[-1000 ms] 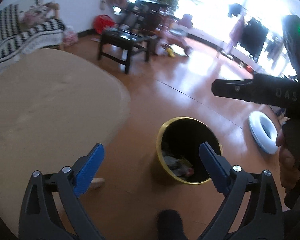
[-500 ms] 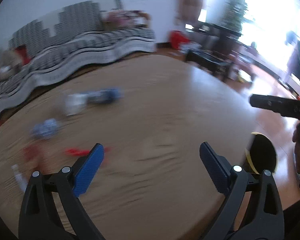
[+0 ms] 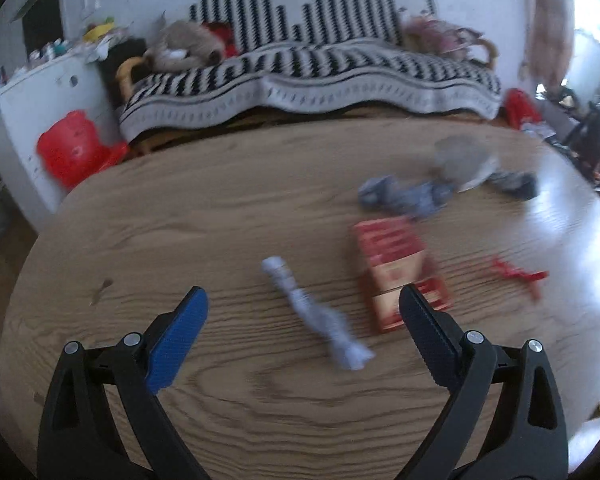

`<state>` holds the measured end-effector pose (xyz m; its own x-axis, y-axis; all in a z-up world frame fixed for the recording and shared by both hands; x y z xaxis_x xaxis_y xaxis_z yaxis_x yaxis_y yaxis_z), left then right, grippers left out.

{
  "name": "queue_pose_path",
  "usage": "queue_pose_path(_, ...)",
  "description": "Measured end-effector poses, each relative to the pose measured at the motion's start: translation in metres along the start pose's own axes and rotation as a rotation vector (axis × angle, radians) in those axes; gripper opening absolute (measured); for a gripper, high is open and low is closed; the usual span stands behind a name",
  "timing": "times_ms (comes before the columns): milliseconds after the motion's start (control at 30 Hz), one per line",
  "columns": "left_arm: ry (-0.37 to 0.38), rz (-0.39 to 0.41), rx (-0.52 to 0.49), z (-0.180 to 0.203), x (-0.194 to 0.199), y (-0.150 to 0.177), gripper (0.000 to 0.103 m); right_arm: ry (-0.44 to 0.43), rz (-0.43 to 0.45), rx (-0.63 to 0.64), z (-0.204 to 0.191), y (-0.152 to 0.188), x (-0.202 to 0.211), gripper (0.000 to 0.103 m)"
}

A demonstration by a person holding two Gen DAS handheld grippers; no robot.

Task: Collect trash
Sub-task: 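Return both tools to the table, then grasp the white receipt strip with the left tool while the right tool grasps the red cigarette box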

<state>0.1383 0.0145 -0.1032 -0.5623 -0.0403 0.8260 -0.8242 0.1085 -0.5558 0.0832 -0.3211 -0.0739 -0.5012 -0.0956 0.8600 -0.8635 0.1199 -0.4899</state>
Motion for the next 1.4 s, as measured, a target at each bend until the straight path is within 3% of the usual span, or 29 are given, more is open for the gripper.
queue_pose_path(200,0.015,-0.080,0.048,-0.013,-0.034,0.006,0.093,-0.028,-0.016,0.013,-0.019,-0.006,-0.014,0.094)
queue_pose_path(333,-0.010,-0.101,0.057,-0.016,-0.048,0.009,0.093,-0.039,-0.026,0.042,-0.036,-0.008,-0.024,0.094)
queue_pose_path(500,0.025,-0.114,0.079,-0.019,-0.055,0.014,0.092,-0.057,-0.041,0.079,-0.063,-0.008,-0.035,0.094)
queue_pose_path(600,0.035,-0.093,0.052,-0.015,-0.053,0.011,0.067,-0.067,-0.052,0.117,-0.085,-0.006,-0.043,0.094)
queue_pose_path(667,0.043,-0.084,0.026,-0.013,-0.049,0.011,0.040,-0.071,-0.057,0.138,-0.098,-0.006,-0.048,0.094)
queue_pose_path(700,0.048,-0.079,0.008,-0.012,-0.048,0.012,0.030,-0.077,-0.062,0.151,-0.106,-0.005,-0.051,0.094)
queue_pose_path(767,0.053,-0.075,-0.019,-0.011,-0.047,0.013,0.021,-0.083,-0.066,0.164,-0.117,-0.005,-0.056,0.094)
queue_pose_path(1400,0.022,-0.091,0.066,-0.075,-0.045,0.019,0.019,-0.123,-0.114,0.267,-0.220,-0.008,-0.118,0.095)
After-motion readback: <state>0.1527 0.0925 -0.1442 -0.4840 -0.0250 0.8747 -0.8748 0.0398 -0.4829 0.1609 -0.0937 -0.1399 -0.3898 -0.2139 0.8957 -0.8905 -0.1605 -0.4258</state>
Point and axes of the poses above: each gripper's, at about its wrist camera, not at the fingertips, and x roughly against the way its jaws point, z to its right, y to its underside, the point moved 6 cm from there along -x, roughly the way its jaws point, and after that the axes turned 9 degrees about -z, right-handed, at the moved point
